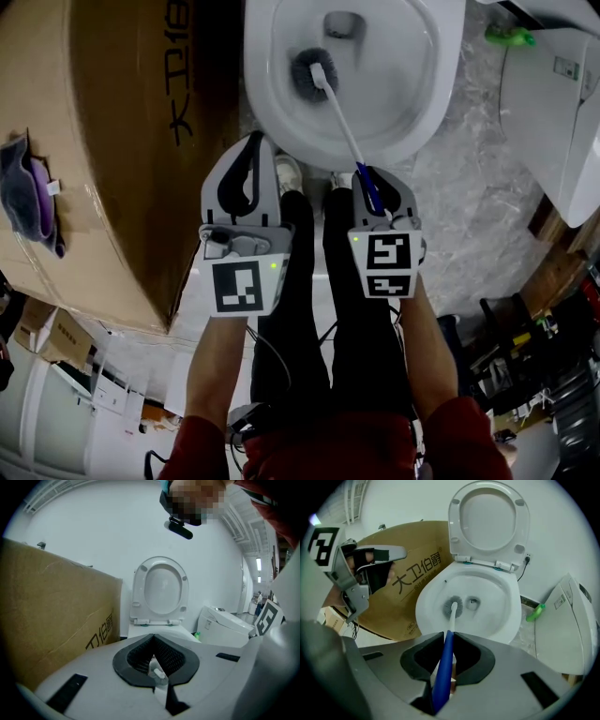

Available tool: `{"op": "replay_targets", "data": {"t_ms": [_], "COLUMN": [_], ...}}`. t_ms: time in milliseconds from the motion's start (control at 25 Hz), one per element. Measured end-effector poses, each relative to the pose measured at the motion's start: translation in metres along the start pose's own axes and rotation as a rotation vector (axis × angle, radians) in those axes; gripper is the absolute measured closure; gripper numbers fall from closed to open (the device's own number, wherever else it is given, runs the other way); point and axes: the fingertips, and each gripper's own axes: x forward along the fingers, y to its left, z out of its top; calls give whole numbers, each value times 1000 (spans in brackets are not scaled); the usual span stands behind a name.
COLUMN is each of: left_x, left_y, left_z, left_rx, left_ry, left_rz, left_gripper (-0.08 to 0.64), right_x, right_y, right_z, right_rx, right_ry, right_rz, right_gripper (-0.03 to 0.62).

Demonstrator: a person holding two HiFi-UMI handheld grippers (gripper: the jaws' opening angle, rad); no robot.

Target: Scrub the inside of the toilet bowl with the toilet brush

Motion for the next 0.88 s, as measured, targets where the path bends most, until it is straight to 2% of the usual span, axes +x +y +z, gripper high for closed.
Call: {"op": "replay_targets", "data": {"t_ms": [200,360,680,880], "left_x": [1,3,9,12], "left_y": [-11,-22,-40,-41], "left_z": [-1,-2,1,2], "left_rx": [2,3,11,16], "left_ry": [6,9,16,21], "left_rz": [-17,-37,-64,-66], "left_gripper": [548,548,548,548], "right_x": [-16,-27,-37,-35], "right_y": [-7,-21,-69,-91], "right_z": [-25,-35,-37,-28], "right_rx": [-45,-88,-141,-136], "right_ry": [47,81,112,98], "right_rz": [-15,-60,-178,-216], "right_gripper": [531,531,531,531]}}
